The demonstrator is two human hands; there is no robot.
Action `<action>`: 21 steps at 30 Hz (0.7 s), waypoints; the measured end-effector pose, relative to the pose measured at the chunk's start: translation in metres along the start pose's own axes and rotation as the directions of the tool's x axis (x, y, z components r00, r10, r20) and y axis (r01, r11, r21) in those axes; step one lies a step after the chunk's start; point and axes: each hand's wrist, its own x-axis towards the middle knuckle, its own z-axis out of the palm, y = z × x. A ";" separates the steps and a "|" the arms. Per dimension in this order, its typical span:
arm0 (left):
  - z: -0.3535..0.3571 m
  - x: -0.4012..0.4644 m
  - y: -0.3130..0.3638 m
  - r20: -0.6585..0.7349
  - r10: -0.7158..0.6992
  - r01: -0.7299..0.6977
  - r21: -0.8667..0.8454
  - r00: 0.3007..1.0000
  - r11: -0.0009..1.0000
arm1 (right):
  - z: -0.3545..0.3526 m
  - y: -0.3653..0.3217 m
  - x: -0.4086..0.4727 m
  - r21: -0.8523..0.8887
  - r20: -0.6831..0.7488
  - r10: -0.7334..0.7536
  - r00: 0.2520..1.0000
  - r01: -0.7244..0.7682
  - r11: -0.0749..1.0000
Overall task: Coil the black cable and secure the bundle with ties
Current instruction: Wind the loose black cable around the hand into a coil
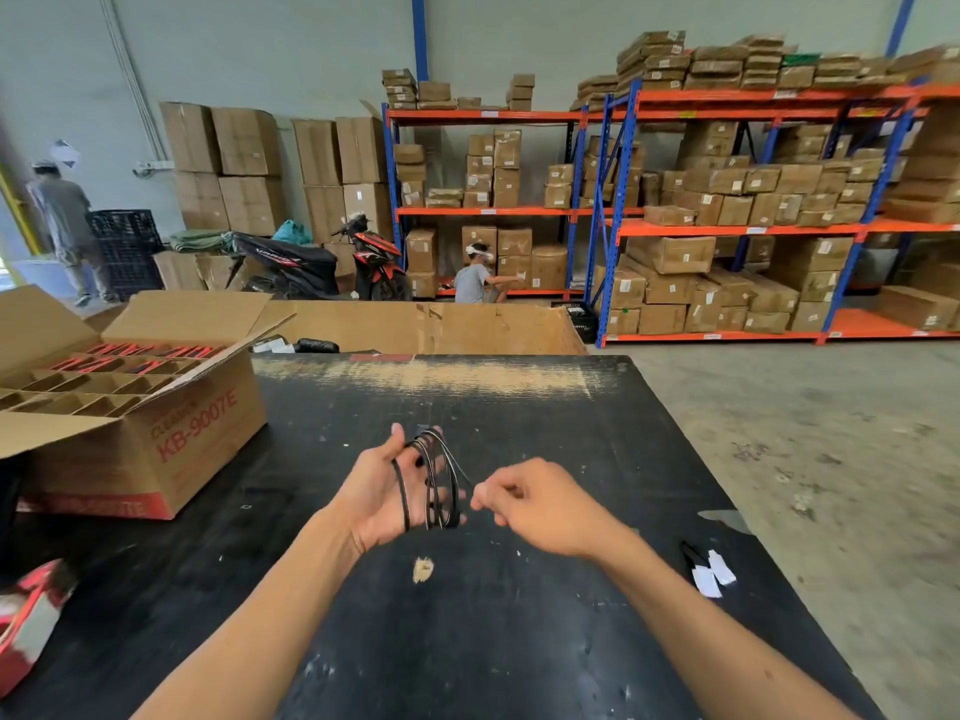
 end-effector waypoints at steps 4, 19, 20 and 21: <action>0.014 -0.006 0.005 0.023 0.113 -0.111 -0.078 0.993 0.991 | 0.040 0.015 -0.012 0.247 0.014 0.061 0.998 -0.062 0.967; 0.047 0.007 -0.016 -0.079 0.187 -0.192 -0.069 0.979 0.979 | 0.055 0.041 -0.022 0.657 0.097 0.238 0.966 -0.242 0.714; 0.047 0.008 -0.017 -0.094 0.183 -0.191 -0.080 0.979 0.978 | 0.055 0.040 -0.023 0.653 0.091 0.239 0.967 -0.239 0.719; 0.046 0.009 -0.018 -0.108 0.182 -0.192 -0.084 0.977 0.978 | 0.056 0.040 -0.023 0.652 0.083 0.241 0.967 -0.236 0.721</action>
